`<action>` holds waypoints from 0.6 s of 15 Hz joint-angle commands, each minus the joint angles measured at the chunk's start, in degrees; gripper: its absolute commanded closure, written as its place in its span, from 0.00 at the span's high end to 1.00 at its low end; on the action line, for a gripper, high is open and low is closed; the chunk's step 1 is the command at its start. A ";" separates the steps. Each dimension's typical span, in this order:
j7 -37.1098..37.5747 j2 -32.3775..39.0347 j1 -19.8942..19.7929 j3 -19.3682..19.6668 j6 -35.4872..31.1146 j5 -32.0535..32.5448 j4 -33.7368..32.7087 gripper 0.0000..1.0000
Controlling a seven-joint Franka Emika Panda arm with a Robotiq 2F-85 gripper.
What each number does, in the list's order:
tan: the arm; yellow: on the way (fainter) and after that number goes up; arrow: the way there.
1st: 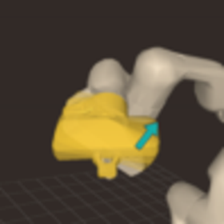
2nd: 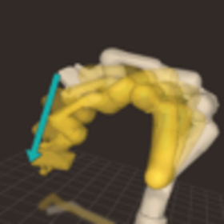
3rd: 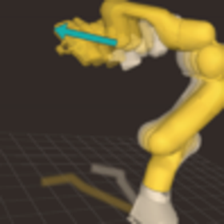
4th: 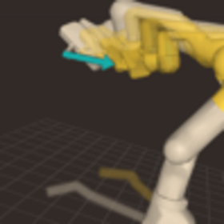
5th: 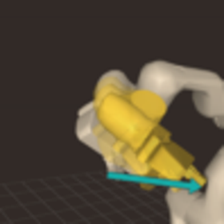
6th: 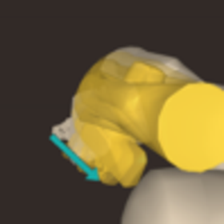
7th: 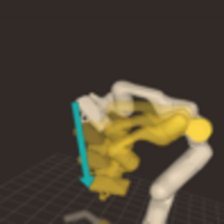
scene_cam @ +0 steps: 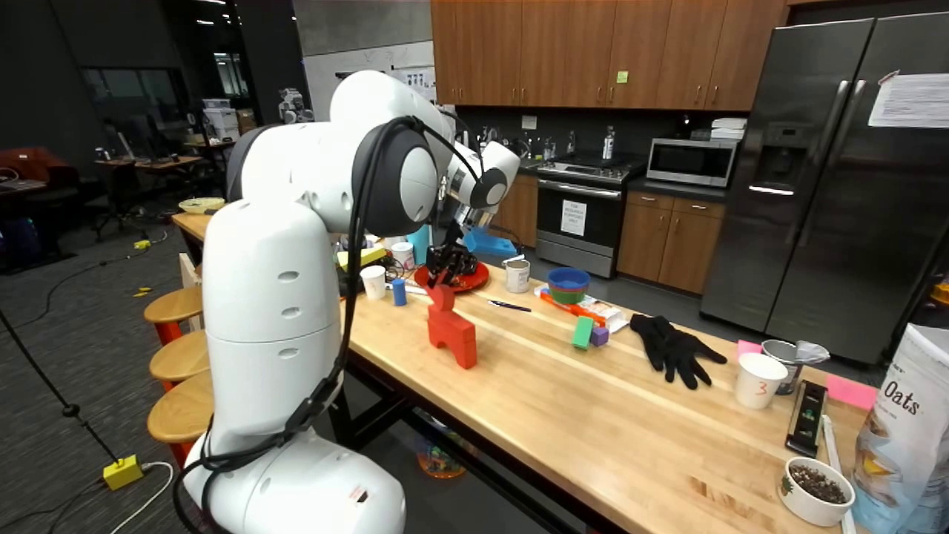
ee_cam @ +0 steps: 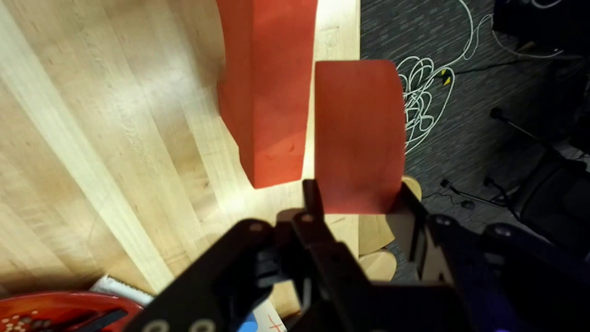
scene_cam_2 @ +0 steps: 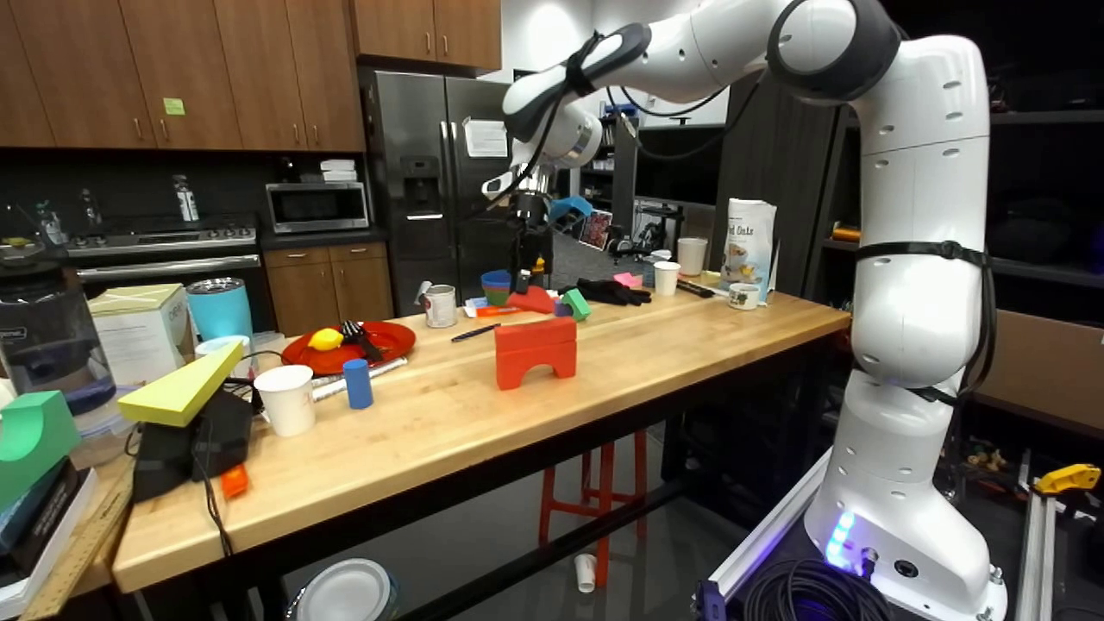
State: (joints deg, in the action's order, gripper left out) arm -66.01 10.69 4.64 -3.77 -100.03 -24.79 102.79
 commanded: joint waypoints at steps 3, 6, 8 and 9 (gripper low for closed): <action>6.39 0.63 -0.26 -1.43 1.20 4.34 -1.91 0.15; 8.18 1.36 0.01 -2.01 1.15 7.49 -2.79 0.15; 8.57 2.12 0.06 -2.36 1.41 9.17 -3.71 0.15; 8.66 2.49 0.10 -2.56 1.38 9.84 -4.05 0.15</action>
State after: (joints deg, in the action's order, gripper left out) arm -58.94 11.64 4.88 -5.57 -99.89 -17.52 101.33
